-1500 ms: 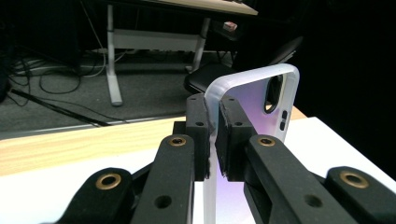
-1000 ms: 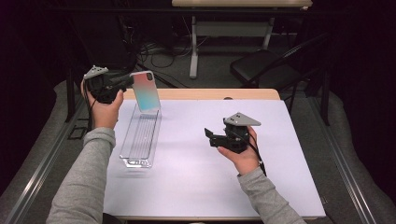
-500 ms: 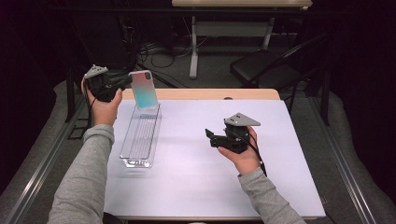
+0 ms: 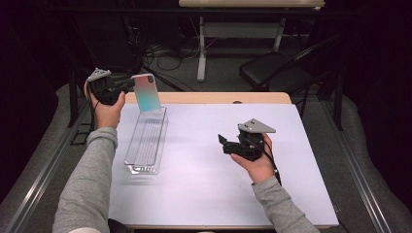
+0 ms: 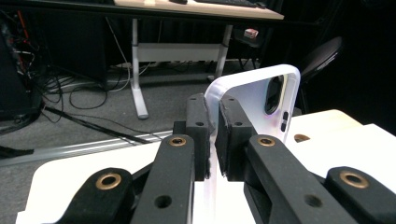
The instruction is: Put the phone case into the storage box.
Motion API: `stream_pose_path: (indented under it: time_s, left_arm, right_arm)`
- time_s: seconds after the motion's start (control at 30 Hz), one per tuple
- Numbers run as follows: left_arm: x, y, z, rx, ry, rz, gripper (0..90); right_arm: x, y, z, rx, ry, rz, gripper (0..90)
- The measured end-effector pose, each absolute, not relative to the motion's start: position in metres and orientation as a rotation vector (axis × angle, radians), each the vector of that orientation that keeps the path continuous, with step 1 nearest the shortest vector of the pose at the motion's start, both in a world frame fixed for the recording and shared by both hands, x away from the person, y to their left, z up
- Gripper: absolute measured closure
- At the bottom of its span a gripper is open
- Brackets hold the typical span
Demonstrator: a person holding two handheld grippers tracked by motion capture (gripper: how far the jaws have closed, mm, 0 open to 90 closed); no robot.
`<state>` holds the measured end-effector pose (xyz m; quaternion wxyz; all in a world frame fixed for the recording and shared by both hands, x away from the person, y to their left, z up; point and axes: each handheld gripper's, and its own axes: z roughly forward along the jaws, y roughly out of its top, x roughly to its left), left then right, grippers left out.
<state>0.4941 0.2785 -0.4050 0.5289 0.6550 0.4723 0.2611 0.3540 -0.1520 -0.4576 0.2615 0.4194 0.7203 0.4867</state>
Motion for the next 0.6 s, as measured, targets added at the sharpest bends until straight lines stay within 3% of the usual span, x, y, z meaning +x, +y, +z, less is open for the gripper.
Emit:
stream_pose_path:
  time_s: [0.6]
  left_arm:
    - [0.507,0.286,-0.428,1.577,1.174,0.614,84.4]
  right_arm:
    - [0.354,-0.155,-0.458,1.145,1.943,1.329,17.7]
